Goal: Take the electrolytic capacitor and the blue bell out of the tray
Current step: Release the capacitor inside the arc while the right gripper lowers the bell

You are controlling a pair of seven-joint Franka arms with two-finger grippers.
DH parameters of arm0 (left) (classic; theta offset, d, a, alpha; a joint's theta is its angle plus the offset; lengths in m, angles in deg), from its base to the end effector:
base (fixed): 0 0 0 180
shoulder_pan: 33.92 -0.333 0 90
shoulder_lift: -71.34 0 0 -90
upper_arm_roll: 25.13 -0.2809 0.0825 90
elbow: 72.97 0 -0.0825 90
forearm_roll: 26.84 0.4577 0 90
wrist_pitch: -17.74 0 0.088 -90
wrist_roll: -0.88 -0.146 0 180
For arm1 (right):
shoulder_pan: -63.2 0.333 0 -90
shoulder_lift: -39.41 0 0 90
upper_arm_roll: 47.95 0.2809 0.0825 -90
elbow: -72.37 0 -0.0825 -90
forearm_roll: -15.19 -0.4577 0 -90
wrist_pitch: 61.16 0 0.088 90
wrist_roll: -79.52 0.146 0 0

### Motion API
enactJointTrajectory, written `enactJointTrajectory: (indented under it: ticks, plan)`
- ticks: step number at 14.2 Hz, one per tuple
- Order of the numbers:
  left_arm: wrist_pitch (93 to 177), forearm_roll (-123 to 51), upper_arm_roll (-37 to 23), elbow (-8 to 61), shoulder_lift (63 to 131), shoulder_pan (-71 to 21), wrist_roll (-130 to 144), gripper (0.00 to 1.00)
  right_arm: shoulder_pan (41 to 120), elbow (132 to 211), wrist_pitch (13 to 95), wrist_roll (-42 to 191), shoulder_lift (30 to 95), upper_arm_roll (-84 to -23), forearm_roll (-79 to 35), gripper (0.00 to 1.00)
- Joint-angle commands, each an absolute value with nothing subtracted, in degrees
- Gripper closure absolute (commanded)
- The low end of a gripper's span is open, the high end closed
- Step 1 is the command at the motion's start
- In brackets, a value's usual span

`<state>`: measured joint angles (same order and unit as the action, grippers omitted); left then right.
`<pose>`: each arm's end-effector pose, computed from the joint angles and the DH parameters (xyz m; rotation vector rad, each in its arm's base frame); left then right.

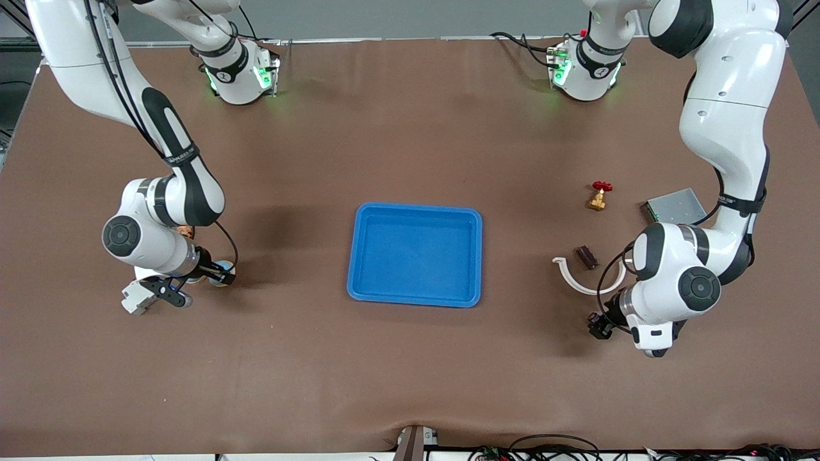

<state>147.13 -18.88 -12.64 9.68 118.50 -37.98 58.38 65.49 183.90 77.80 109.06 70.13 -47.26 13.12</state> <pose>0.7520 -0.0890 0.0984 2.8241 1.2572 -0.0257 0.6384 0.0348 0.0702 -3.0336 0.7633 0.0990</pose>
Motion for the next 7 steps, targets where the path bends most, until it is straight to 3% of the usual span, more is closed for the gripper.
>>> enactJointTrajectory:
  ticks: [1,7]
  plan:
    - [147.4,-17.3,-12.4,9.8,117.8,-38.1,59.1,0.00,64.9,184.8,80.3,108.5,71.8,-46.3,12.8,1.00]
    - [139.5,-17.2,-12.4,9.9,114.0,-42.5,40.7,0.00,66.4,185.0,81.9,110.0,74.2,-46.2,12.6,1.00]
